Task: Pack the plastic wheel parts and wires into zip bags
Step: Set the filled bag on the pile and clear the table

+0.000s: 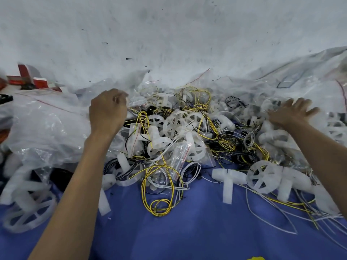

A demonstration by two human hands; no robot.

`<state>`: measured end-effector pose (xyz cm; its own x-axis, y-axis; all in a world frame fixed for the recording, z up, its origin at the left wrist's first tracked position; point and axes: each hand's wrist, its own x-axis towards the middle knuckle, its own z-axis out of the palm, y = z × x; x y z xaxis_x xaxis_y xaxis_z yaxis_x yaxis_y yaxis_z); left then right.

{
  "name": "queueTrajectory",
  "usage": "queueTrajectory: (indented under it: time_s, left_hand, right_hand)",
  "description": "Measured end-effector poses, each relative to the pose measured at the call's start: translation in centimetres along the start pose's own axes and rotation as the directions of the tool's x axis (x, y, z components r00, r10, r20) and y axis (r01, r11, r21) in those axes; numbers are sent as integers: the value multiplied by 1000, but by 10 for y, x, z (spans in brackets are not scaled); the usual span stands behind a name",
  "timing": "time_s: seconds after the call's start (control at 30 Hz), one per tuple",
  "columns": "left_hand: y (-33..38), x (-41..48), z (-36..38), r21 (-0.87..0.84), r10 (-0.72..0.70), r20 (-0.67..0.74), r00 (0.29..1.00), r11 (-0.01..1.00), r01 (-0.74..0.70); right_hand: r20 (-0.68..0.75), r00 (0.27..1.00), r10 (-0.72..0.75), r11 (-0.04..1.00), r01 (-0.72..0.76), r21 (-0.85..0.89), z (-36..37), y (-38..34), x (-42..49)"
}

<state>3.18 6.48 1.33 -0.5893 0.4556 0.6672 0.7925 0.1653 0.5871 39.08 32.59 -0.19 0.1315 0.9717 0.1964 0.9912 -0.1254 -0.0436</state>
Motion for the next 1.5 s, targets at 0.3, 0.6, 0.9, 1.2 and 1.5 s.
queueTrajectory:
  time_s: [0.3, 0.6, 0.9, 1.2, 1.5]
  left_hand:
    - [62, -43, 25, -187, 408, -51, 912, 893, -410]
    - [37, -119, 8, -486, 805, 454, 382, 583, -650]
    - [-10, -111, -15, -372, 564, 748, 351, 793, -482]
    - [-24, -101, -41, 0, 535, 648, 542, 712, -702]
    - [-5, -143, -27, -31, 480, 457, 749, 850, -526]
  right_hand:
    - [-91, 776, -624, 165, 245, 955, -51, -84, -101]
    - [110, 558, -823, -227, -500, 836, -11, -95, -133]
    - [-53, 674, -737, 90, 175, 981, 2, -71, -134]
    - [-201, 460, -865, 136, 600, 788, 1, -35, -187]
    - [207, 267, -941, 22, -565, 825, -35, -37, -202]
